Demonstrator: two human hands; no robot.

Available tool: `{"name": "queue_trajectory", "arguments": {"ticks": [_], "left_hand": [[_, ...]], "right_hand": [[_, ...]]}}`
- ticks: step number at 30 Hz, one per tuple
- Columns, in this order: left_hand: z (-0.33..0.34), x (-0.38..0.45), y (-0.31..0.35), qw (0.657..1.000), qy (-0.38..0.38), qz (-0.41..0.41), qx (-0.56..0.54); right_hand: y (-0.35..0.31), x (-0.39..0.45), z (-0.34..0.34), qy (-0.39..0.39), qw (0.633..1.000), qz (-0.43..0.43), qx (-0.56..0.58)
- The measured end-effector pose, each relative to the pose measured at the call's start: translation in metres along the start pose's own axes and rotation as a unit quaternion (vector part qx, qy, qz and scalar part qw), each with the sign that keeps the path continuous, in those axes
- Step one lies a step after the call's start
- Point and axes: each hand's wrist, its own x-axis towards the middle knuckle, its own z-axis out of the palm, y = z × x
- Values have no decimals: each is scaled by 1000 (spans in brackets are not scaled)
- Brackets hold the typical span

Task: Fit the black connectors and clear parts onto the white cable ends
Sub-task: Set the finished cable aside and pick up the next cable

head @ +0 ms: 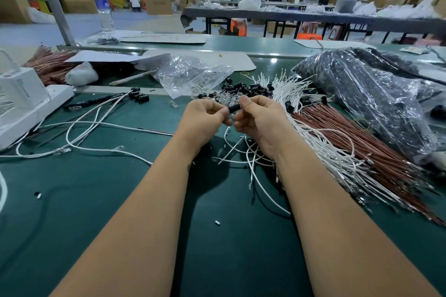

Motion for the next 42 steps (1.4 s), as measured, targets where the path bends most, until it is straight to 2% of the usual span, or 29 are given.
{"name": "queue_trajectory", "arguments": {"ticks": [3,7,12,20,29,36,42], "left_hand": [[3,0,-1,1000,-3,9,2],[6,-2,1,998,0,11,-55],[3,-3,6,996,-47,2,-76],[13,-5,6,993,-119,7,-17],[19,-8,5,991,-113,12,-74],[15,-8,3,988,-121,39,-83],[14,-8,8,991,-56,65,-101]], "right_hand": [[-1,-2,0,-14,1000,5,13],[-1,-4,0,-24,998,7,56],[-2,-4,1,-22,993,6,118],[0,1,0,15,998,-8,66],[3,3,-1,18,999,-25,30],[-4,0,-7,-23,999,-36,24],[-12,-3,-4,-37,995,-52,83]]}}
